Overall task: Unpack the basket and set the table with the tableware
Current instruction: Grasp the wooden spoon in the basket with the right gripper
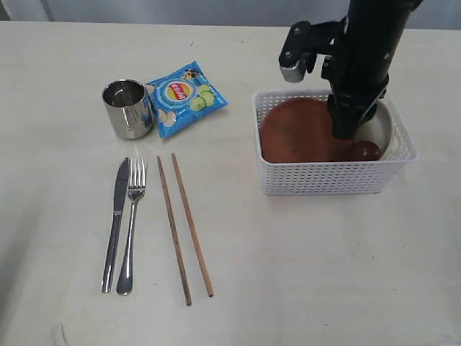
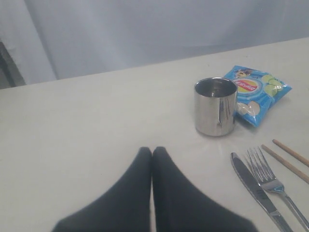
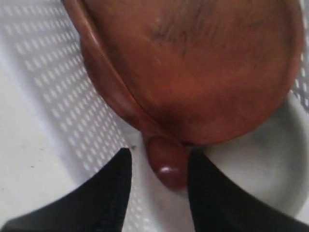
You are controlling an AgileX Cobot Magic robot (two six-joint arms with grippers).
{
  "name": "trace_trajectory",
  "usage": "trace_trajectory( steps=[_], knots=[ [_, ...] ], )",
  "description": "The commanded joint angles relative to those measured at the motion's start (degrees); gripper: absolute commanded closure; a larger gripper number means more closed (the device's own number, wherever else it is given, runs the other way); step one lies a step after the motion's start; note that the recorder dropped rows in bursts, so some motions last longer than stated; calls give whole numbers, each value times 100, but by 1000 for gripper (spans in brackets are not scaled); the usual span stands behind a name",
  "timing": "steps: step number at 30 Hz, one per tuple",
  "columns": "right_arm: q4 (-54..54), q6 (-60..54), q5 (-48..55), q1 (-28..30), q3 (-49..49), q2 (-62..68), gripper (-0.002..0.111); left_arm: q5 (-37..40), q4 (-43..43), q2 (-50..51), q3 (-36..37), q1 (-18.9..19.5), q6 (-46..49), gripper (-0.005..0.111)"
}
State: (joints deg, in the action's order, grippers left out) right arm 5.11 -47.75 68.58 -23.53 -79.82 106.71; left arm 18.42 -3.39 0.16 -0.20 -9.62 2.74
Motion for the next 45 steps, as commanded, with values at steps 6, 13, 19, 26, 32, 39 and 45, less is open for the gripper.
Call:
trace_trajectory(
  steps=[6,13,19,26,32,39,45],
  knots=[
    [635,-530,-373,-1,255,246,71,-9,66,-16,20,-38,9,107],
    [1205,-801,-969,-183,924,246,71,-9,66,-16,20,-38,9,107],
    [1477,-868,-1639,-351,1402,246,68,-9,66,-16,20,-38,9,107],
    [1575,-404,-2345,-351,1475,246,56,-9,66,-16,20,-38,9,107],
    [1602,-69,-2587,-352,1475,421,67,-9,66,-16,20,-38,9,107],
    [1766,303,-2457,-352,1460,532,109,-9,66,-16,20,-38,9,107],
    [1854,422,-2596,-352,1460,336,109,-9,66,-16,20,-38,9,107]
  ],
)
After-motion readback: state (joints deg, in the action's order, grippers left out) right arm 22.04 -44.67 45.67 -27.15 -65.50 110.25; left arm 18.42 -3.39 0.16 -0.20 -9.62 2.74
